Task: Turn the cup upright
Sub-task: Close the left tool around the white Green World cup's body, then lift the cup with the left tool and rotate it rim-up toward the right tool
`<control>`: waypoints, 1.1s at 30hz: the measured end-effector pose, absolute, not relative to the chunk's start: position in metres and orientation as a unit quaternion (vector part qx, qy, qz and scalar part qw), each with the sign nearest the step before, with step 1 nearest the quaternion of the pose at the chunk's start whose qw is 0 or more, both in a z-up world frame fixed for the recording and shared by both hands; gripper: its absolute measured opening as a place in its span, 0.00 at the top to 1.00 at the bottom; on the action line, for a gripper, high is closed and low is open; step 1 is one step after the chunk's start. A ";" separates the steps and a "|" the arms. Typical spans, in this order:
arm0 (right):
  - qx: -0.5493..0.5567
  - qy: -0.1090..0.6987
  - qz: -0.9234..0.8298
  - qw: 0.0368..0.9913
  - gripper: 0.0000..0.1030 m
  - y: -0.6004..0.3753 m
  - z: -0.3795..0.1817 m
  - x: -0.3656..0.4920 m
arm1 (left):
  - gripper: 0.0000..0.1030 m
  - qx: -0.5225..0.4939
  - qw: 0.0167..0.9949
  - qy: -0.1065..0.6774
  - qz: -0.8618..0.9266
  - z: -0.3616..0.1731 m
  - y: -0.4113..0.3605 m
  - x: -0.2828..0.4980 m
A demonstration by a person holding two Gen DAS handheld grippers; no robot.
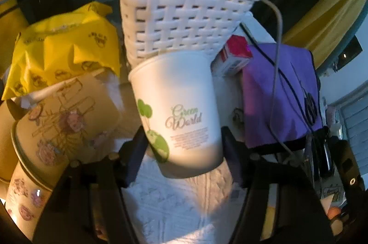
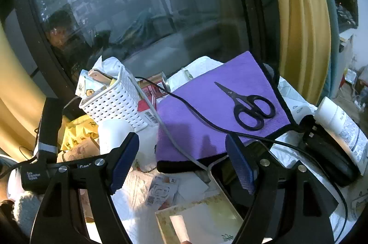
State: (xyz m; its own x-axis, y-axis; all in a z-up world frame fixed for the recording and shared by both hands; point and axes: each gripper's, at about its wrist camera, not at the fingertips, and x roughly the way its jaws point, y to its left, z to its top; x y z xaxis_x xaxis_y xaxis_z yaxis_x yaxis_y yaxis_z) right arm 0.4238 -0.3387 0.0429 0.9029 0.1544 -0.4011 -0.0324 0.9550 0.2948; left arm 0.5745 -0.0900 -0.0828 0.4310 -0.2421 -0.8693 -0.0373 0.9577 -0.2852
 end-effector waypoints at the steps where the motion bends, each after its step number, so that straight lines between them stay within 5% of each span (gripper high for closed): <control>1: 0.140 0.214 0.047 0.966 0.22 -0.338 0.043 0.424 | 0.38 -0.132 0.837 0.527 -0.065 -0.081 -0.089 0.573; 16: 0.093 0.191 0.032 0.977 0.22 -0.322 0.059 0.350 | 0.39 -0.116 0.869 0.459 -0.145 -0.015 -0.088 0.470; 33: 0.032 0.161 0.120 0.979 0.22 -0.262 0.043 0.187 | 0.39 -0.046 0.911 0.348 -0.219 0.002 -0.022 0.230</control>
